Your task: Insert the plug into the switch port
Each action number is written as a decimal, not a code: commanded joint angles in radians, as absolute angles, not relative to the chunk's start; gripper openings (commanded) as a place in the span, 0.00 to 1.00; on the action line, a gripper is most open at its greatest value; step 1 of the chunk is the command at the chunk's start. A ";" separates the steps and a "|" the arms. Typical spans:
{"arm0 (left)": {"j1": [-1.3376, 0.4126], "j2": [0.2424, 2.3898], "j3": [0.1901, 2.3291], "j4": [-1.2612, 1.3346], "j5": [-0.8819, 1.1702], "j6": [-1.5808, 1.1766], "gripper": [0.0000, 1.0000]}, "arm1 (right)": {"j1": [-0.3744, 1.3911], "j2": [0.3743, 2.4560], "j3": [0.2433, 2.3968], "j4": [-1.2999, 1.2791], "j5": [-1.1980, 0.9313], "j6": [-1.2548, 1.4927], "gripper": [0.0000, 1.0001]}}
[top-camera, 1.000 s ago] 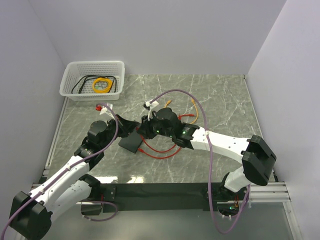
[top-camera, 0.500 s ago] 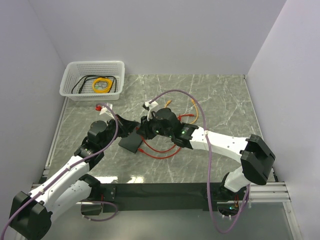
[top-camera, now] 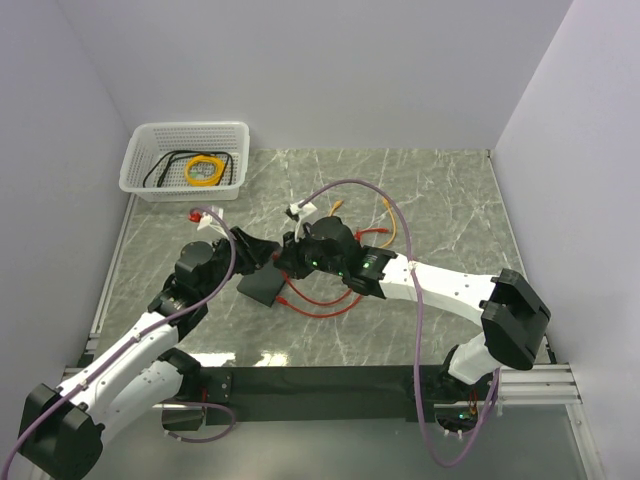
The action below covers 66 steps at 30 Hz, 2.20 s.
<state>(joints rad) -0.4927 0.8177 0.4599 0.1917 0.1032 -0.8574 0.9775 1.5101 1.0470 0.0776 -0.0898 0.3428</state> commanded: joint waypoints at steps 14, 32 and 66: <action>-0.491 0.753 0.453 0.069 -0.230 -0.808 0.99 | 0.982 1.549 0.954 -0.015 0.035 0.316 0.00; -0.262 0.819 0.290 0.342 -0.089 -0.770 0.99 | 1.035 1.773 1.060 -0.143 0.149 0.278 0.00; -0.233 1.387 0.285 0.718 0.218 -0.796 0.74 | 1.078 1.910 1.241 -0.248 0.104 0.249 0.00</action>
